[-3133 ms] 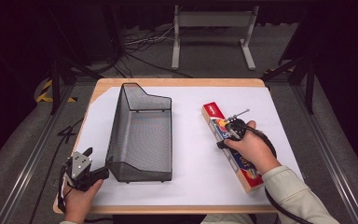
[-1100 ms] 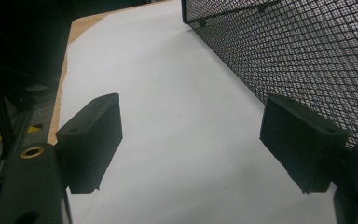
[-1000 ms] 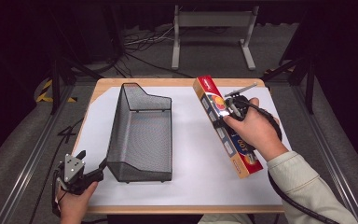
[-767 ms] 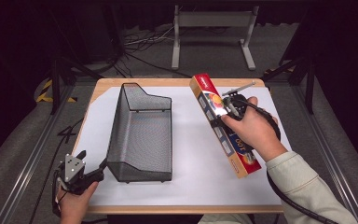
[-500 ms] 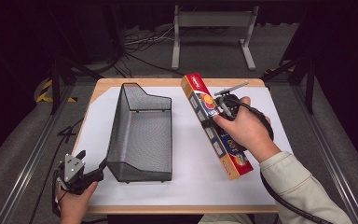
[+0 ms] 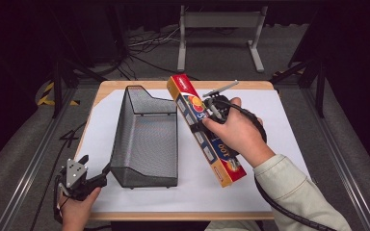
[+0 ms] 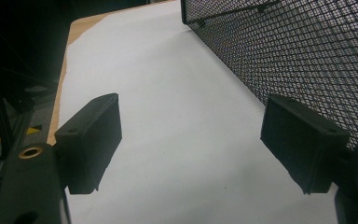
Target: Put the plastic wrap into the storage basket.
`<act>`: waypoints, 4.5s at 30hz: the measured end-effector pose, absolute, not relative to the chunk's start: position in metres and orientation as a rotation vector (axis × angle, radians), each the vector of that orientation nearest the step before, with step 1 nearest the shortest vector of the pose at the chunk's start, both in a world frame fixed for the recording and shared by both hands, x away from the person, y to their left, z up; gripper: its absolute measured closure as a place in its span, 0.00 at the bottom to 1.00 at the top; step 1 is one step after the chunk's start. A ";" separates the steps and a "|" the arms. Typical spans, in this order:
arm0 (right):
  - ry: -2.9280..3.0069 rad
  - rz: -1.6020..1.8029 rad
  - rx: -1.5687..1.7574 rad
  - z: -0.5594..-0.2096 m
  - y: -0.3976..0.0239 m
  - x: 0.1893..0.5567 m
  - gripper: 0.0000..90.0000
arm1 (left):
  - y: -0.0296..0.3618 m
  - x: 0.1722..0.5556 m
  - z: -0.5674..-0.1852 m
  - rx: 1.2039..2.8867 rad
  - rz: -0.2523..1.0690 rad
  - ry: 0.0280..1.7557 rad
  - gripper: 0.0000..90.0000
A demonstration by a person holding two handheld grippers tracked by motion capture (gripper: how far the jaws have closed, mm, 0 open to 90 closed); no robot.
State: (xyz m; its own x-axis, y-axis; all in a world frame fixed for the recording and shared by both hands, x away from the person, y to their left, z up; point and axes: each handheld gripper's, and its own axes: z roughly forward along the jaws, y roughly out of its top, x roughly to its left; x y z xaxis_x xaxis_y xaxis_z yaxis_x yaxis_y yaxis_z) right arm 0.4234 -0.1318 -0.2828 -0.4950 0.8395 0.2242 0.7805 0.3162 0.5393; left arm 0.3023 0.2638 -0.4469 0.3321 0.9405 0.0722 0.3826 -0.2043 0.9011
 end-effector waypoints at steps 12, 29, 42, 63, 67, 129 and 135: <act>2.527 0.920 1.474 -0.280 -0.099 0.421 0.45 | 0.265 0.302 -0.447 1.759 0.836 1.180 0.23; 2.517 0.935 1.518 -0.286 -0.060 0.424 0.45 | 0.260 0.306 -0.450 1.776 0.830 1.170 0.23; 2.552 0.897 1.559 -0.302 -0.027 0.423 0.44 | 0.259 0.306 -0.450 1.780 0.836 1.166 0.23; 2.560 0.683 1.663 -0.323 0.001 0.437 0.44 | 0.257 0.307 -0.451 1.802 0.835 1.151 0.23; 2.559 0.657 1.679 -0.326 0.006 0.440 0.44 | 0.257 0.307 -0.451 1.798 0.834 1.152 0.23; 2.519 0.550 1.568 -0.341 0.028 0.452 0.32 | 0.261 0.304 -0.451 1.799 0.819 1.147 0.23; 2.497 0.661 1.490 -0.320 0.016 0.444 0.28 | 0.261 0.305 -0.451 1.795 0.817 1.150 0.23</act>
